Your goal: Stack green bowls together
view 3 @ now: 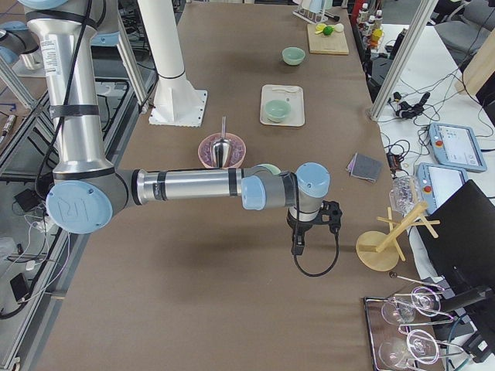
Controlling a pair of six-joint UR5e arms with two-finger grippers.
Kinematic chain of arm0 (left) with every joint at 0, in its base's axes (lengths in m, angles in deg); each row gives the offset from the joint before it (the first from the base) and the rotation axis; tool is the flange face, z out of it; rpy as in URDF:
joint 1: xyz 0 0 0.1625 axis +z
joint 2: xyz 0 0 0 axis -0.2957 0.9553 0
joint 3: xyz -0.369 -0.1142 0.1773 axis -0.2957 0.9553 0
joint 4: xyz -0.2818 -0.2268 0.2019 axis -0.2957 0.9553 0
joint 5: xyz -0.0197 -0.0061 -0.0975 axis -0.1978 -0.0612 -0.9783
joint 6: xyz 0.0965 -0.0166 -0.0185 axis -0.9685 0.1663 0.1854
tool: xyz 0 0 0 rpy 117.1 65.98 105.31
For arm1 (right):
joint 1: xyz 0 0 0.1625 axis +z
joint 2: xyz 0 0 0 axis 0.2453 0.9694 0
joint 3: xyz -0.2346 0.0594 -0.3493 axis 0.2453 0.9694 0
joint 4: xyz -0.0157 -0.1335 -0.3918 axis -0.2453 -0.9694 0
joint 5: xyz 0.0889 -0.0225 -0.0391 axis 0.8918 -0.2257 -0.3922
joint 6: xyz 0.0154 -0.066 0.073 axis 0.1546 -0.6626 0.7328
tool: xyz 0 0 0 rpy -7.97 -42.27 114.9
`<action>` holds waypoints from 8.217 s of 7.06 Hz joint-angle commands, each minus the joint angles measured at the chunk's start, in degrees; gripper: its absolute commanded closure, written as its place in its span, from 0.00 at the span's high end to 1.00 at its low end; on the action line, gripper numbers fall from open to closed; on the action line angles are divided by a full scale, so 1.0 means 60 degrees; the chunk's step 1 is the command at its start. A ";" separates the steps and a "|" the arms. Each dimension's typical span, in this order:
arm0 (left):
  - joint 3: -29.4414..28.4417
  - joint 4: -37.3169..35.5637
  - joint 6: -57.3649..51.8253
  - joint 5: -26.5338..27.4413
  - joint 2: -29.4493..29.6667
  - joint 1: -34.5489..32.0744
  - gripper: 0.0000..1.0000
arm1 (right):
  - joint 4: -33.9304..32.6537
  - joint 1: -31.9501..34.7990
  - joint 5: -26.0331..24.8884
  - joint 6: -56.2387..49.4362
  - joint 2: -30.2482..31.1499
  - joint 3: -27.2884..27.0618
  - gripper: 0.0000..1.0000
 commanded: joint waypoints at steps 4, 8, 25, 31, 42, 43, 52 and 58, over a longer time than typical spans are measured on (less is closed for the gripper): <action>0.0247 0.0191 0.1998 -0.0731 0.0906 0.0726 0.98 | -0.0102 0.0004 0.0184 0.0067 -0.0090 -0.0160 1.00; -0.0511 0.2081 0.5019 0.0128 0.1871 0.3523 0.98 | -0.0102 -0.0011 0.0564 0.0082 -0.0090 -0.0131 1.00; -0.2389 0.3752 0.5724 0.0542 0.2240 0.4598 0.42 | 0.0000 -0.0772 0.0697 0.1005 -0.0178 -0.0116 1.00; -0.2419 0.3752 0.5695 0.0527 0.2255 0.4642 0.06 | 0.0000 -0.0787 0.0711 0.1005 -0.0178 -0.0131 1.00; -0.1188 -0.0131 0.6872 -0.0641 0.4595 0.3983 0.00 | 0.1830 -0.4022 -0.0680 0.5121 -0.0925 -0.0658 1.00; -0.1188 -0.0173 0.7838 -0.0804 0.5091 0.3997 0.00 | 0.1933 -0.4140 -0.0637 0.5121 -0.0867 -0.0673 1.00; -0.1174 -0.0086 0.8097 -0.1128 0.5243 0.3997 0.00 | 0.1846 -0.5284 -0.0944 0.5121 0.0554 -0.1874 0.27; -0.1174 -0.0071 0.8082 -0.1128 0.5243 0.3997 0.00 | 0.1817 -0.5154 -0.0770 0.5121 0.0452 -0.1976 0.00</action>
